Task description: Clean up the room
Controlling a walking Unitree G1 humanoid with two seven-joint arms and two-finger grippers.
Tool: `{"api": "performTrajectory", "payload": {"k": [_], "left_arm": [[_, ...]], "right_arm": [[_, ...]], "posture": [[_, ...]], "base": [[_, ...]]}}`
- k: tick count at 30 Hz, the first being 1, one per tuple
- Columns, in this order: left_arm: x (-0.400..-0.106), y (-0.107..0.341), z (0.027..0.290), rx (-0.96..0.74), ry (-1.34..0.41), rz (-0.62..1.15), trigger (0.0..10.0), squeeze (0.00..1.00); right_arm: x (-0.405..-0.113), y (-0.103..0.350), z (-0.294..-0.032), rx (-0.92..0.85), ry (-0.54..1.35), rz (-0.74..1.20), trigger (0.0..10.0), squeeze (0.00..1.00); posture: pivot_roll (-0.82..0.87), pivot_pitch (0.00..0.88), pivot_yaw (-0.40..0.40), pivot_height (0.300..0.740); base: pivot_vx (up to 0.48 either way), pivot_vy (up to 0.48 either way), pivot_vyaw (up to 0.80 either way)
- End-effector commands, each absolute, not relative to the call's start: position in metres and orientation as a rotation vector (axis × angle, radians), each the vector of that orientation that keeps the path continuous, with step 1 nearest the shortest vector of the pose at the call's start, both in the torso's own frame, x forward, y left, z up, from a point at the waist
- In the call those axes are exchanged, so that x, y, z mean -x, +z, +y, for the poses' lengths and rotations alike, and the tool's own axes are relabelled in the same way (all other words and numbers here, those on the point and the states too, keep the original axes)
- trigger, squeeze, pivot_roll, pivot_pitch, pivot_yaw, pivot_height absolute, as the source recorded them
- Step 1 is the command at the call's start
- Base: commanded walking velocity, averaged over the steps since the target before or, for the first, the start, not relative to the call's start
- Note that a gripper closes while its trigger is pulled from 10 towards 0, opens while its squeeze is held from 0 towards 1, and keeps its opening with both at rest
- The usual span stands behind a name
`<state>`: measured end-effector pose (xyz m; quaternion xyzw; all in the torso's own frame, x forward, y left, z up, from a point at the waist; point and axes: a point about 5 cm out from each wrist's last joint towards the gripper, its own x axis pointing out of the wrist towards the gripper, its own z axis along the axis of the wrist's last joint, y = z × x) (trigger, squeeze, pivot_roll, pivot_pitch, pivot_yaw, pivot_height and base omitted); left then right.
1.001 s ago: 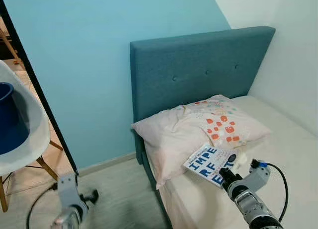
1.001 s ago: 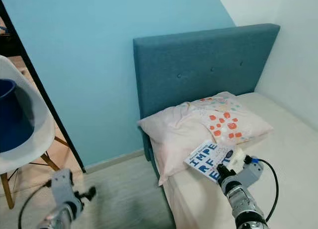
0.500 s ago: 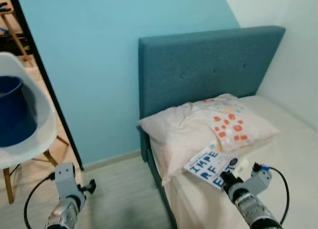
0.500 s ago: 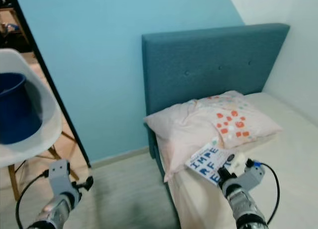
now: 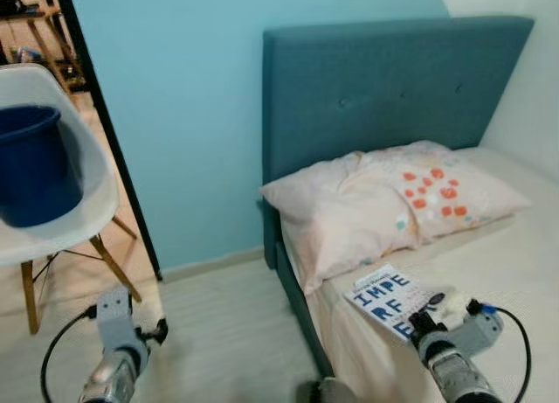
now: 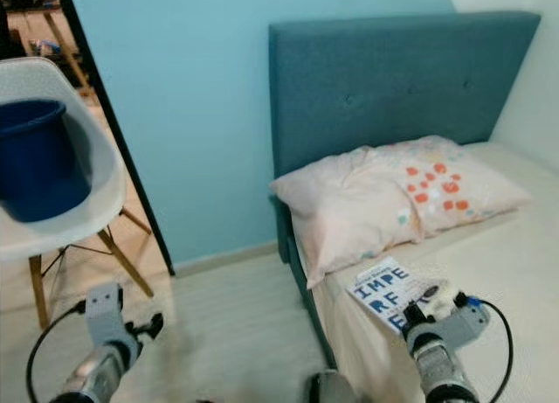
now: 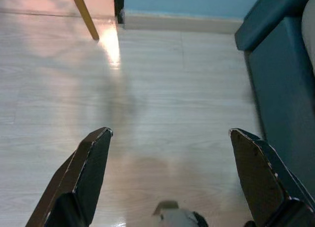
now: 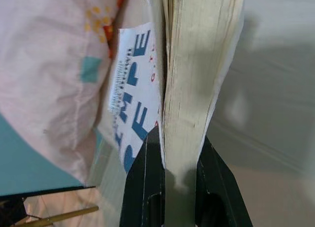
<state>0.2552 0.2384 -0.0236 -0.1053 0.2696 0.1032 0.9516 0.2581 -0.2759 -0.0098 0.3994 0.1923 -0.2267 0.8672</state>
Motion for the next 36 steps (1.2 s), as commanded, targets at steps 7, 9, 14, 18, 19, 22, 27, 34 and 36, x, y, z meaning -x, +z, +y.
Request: {"api": "performTrajectory", "payload": {"k": [7, 9, 14, 18, 19, 22, 27, 34, 36], "left_arm": [[-0.255, -0.022, 0.242, 0.193, 0.201, 0.546, 10.0, 0.0], [-0.255, -0.023, 0.243, 0.191, 0.201, 0.545, 10.0, 0.0], [-0.251, -0.025, 0.243, 0.186, 0.199, 0.554, 10.0, 0.0], [-0.25, -0.026, 0.242, 0.188, 0.196, 0.554, 10.0, 0.0], [-0.25, -0.026, 0.242, 0.189, 0.195, 0.554, 10.0, 0.0], [-0.25, -0.026, 0.241, 0.189, 0.194, 0.555, 10.0, 0.0], [-0.251, -0.026, 0.24, 0.19, 0.188, 0.555, 10.0, 0.0], [-0.25, -0.027, 0.239, 0.193, 0.182, 0.561, 10.0, 0.0], [-0.249, -0.028, 0.238, 0.195, 0.179, 0.564, 10.0, 0.0]], "right_arm": [[-0.244, -0.027, -0.267, -0.863, -0.532, 0.516, 10.0, 0.0], [-0.243, -0.03, -0.263, -0.855, -0.534, 0.541, 10.0, 0.0], [-0.252, -0.026, -0.255, -0.846, -0.501, 0.541, 10.0, 0.0], [-0.254, -0.025, -0.253, -0.834, -0.487, 0.548, 10.0, 0.07], [-0.255, -0.025, -0.252, -0.834, -0.487, 0.549, 10.0, 0.07], [-0.255, -0.025, -0.252, -0.821, -0.481, 0.558, 10.0, 0.77], [-0.249, -0.029, -0.256, -0.759, -0.512, 0.614, 10.0, 1.0], [-0.231, -0.033, -0.279, -0.678, -0.643, 0.658, 10.0, 1.0], [-0.226, -0.033, -0.29, -0.652, -0.7, 0.663, 10.0, 1.0]], "posture": [[-0.02, 0.0, -0.015, 0.585], [-0.01, 0.0, -0.015, 0.585], [-0.01, 0.0, -0.016, 0.585], [0.0, 0.0, -0.02, 0.585], [0.0, 0.0, -0.02, 0.585], [0.0, 0.0, -0.021, 0.585], [0.0, 0.0, -0.024, 0.585], [-0.02, 0.0, -0.018, 0.585], [-0.02, 0.0, -0.018, 0.585]], "base": [[0.0, 0.0, 0.0], [0.0, 0.0, 0.0], [0.0, 0.0, 0.0], [0.0, 0.0, 0.0], [0.0, 0.0, 0.0], [0.0, 0.0, 0.0], [0.0, 0.0, 0.0], [0.0, 0.0, 0.0], [0.0, 0.0, 0.0]]}}
